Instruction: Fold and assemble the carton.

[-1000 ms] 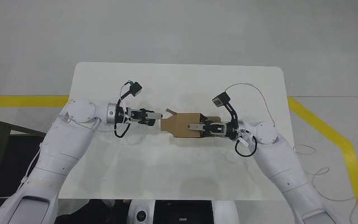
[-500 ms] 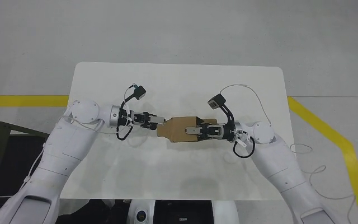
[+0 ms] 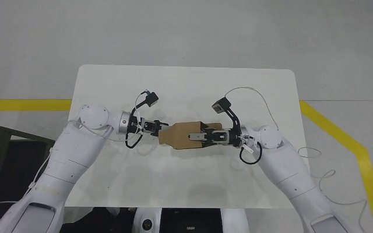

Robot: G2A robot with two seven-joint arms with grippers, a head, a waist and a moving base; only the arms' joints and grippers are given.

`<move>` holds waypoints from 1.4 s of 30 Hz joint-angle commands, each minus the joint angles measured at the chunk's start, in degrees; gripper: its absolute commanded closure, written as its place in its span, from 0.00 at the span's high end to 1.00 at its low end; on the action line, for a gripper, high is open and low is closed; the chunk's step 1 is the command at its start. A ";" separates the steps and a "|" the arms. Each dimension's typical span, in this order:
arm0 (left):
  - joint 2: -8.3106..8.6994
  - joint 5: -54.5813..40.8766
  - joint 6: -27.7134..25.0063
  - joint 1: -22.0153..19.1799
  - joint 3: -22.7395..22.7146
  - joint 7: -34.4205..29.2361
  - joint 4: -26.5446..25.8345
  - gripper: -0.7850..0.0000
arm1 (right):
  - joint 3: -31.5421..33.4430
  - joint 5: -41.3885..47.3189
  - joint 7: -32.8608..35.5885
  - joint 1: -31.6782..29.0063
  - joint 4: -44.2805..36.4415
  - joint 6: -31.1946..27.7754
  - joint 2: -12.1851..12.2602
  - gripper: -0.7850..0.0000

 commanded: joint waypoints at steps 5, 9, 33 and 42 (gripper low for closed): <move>0.10 -0.13 -0.07 0.09 -0.47 0.12 0.38 1.00 | 0.77 -0.58 -0.21 0.41 1.06 -0.47 0.08 0.00; 0.36 -0.17 -0.11 0.38 -1.50 0.47 0.62 1.00 | 2.62 -3.82 -1.96 0.30 1.62 -0.60 0.60 0.00; 1.63 0.90 4.19 3.05 -4.26 -0.26 -2.12 1.00 | 5.78 -11.96 -8.53 -3.14 -4.22 3.58 2.01 0.00; 1.59 0.13 5.78 3.01 -4.27 0.89 -0.06 1.00 | 5.61 -10.83 -8.03 -2.96 -5.25 2.99 1.97 0.00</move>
